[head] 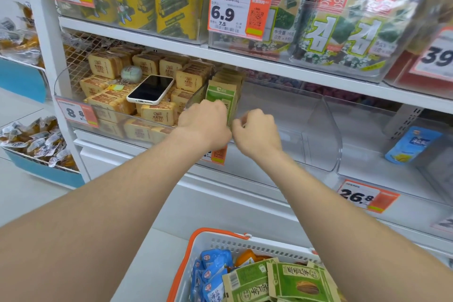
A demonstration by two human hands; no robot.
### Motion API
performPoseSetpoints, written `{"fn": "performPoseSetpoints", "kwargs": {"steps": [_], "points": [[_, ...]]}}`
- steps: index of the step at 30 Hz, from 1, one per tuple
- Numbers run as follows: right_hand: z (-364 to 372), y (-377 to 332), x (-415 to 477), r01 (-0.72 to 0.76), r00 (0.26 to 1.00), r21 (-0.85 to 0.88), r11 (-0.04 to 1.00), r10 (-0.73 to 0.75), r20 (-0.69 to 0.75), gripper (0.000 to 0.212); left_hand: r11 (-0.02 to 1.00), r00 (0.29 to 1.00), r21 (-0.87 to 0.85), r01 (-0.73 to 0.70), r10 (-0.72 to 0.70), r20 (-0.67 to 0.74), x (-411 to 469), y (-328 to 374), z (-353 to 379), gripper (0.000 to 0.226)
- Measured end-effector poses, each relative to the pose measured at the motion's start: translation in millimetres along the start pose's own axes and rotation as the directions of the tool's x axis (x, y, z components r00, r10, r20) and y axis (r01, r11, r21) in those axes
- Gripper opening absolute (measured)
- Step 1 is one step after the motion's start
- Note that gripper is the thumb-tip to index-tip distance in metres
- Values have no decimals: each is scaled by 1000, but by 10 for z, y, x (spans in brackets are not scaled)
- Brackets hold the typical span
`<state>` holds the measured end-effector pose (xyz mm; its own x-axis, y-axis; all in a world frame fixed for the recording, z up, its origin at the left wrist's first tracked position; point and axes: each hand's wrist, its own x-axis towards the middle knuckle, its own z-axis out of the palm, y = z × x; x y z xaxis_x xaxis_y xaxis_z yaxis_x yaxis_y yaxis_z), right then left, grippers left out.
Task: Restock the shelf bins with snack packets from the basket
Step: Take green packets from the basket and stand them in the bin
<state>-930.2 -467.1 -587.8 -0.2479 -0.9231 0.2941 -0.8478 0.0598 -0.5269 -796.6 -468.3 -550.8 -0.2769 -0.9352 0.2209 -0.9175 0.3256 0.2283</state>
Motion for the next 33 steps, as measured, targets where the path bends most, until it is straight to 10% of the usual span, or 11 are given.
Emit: {"fn": "performPoseSetpoints", "kwargs": {"steps": [6,11,14,23,33], "points": [[-160,589,-828,561,771,-227,796,-603,-207,24,980,966,155,-121,80,246,-306,377,48,34],[-24,1202,-1456,408,903,-166,898,-370,218,33,913,664,246,-324,35,747,-660,592,377,32],[129,1510,-1638,392,783,-222,893,-198,589,35,884,539,252,-394,1,842,-857,669,580,37],[643,2087,-2321,487,587,-394,780,42,808,100,798,502,165,-579,189,844,-1124,820,1175,38],[731,2084,-2237,560,686,-354,749,-179,705,81,802,496,133,-582,221,840,-1120,883,1132,32]]}}
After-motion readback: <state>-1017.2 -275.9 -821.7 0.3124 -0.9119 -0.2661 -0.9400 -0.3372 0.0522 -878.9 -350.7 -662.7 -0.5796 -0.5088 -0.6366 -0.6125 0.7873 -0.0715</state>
